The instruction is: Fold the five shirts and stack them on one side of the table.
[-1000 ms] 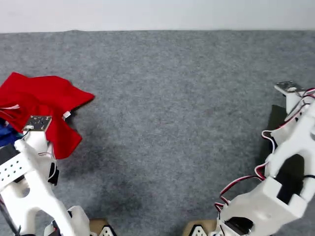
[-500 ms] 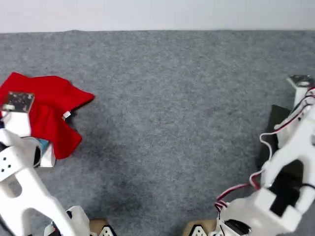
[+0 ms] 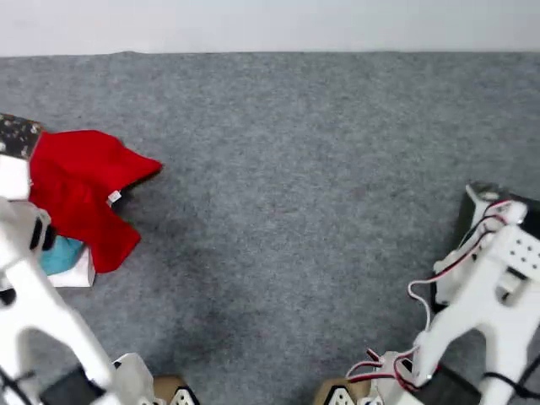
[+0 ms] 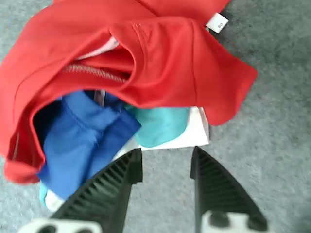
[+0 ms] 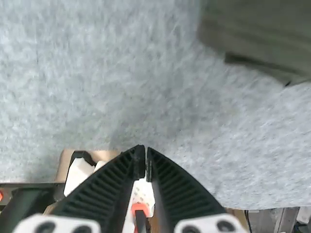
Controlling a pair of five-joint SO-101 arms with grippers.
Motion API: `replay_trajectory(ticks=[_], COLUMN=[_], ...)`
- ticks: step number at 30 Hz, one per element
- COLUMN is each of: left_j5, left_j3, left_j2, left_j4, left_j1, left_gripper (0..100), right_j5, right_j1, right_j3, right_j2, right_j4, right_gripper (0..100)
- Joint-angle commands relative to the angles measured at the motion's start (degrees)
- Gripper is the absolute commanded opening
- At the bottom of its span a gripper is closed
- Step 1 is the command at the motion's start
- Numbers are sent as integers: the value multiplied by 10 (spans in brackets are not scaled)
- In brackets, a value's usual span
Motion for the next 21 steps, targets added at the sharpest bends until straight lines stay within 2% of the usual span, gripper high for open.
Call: replay_trajectory(ticks=[1, 6, 13, 21], left_j5=[-7, -7, -33, -35], left_j3=[-95, -218, -350, -403], left_j2=[79, 192, 309, 389], left_j4=[-13, -8, 76, 81], left_j1=[4, 19, 48, 49], left_gripper=[175, 177, 200, 198], right_j5=[-6, -40, -47, -47], right_j1=[-6, -6, -6, -3], right_j3=[12, 33, 33, 33], right_j2=[-28, -24, -24, -24], right_j4=[21, 18, 21, 21], right_gripper=[10, 11, 11, 11])
